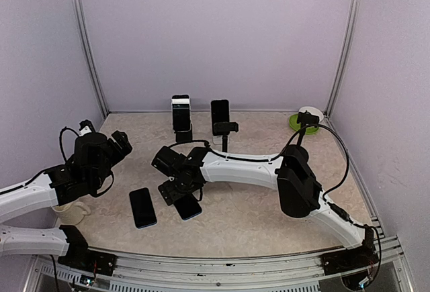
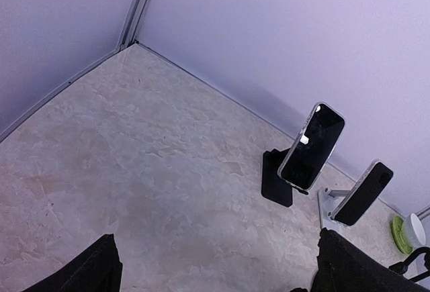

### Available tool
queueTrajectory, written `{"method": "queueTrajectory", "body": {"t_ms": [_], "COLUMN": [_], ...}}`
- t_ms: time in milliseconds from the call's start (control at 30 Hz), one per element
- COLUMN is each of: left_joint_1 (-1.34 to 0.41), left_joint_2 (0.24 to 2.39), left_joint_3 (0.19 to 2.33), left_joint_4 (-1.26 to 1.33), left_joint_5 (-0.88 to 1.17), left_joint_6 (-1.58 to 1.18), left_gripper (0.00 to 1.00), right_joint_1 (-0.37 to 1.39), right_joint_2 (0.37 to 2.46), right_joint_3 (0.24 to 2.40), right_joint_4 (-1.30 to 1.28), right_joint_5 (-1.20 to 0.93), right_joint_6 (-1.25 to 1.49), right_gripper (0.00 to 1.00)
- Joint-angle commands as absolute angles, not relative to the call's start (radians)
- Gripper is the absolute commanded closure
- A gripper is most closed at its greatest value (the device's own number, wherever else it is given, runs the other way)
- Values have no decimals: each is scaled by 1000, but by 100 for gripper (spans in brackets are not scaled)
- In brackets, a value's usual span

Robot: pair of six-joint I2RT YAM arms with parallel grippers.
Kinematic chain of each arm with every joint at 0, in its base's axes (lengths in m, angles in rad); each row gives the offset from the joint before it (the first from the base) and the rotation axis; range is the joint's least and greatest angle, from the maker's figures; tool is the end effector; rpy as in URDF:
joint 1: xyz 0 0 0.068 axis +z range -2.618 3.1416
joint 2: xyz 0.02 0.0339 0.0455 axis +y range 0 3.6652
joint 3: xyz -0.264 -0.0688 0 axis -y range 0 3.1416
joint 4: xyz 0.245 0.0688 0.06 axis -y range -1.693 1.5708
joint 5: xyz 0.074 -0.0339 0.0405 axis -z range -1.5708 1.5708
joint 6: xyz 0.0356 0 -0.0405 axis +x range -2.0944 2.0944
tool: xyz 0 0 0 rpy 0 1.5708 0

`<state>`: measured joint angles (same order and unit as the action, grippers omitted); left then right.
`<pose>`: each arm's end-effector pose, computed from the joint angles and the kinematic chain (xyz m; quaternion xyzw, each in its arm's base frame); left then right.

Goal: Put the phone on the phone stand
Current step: Pick up the phone at the center of the board.

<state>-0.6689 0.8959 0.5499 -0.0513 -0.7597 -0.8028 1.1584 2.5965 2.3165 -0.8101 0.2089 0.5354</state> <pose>0.1705 -0.1035 0.2544 -0.2566 0.7579 -0.1163 0.5884 0.2264 0.4992 0.1438 -0.2724 0.9271 0.1103 0.2327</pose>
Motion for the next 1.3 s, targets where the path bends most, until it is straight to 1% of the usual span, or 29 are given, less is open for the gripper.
{"method": "queueTrajectory", "body": {"t_ms": [0,100,333,400,467,567,700,800,933,1267], "left_joint_1": [-664,-664,-665,-664,-665,-664,-666,-667,-671,-712], "left_joint_2": [891,889,891,894,901,906,907,905,907,940], "left_joint_3": [542,542,542,543,544,546,548,545,535,490], "left_joint_4": [-38,-40,-48,-46,-47,-50,-59,-67,-68,4], "left_joint_5": [-764,-768,-775,-775,-775,-774,-771,-758,-727,-635], "left_joint_6": [-791,-793,-797,-799,-799,-799,-801,-803,-796,-732], "left_gripper": [1,1,1,1,1,1,1,1,1,1], "right_joint_1": [1172,1172,1172,1172,1172,1171,1168,1148,1123,1101], "right_joint_2": [2650,2655,2647,2630,2598,2515,2367,2287,2228,2176], "right_joint_3": [2328,2320,2282,2257,2221,2117,1927,1839,1771,1691], "right_joint_4": [-869,-878,-889,-883,-864,-777,-603,-511,-422,-317], "right_joint_5": [198,202,244,268,287,296,329,341,318,270], "right_joint_6": [527,520,514,512,510,492,451,432,416,401], "right_gripper": [10,14,27,32,35,35,35,36,35,34]}}
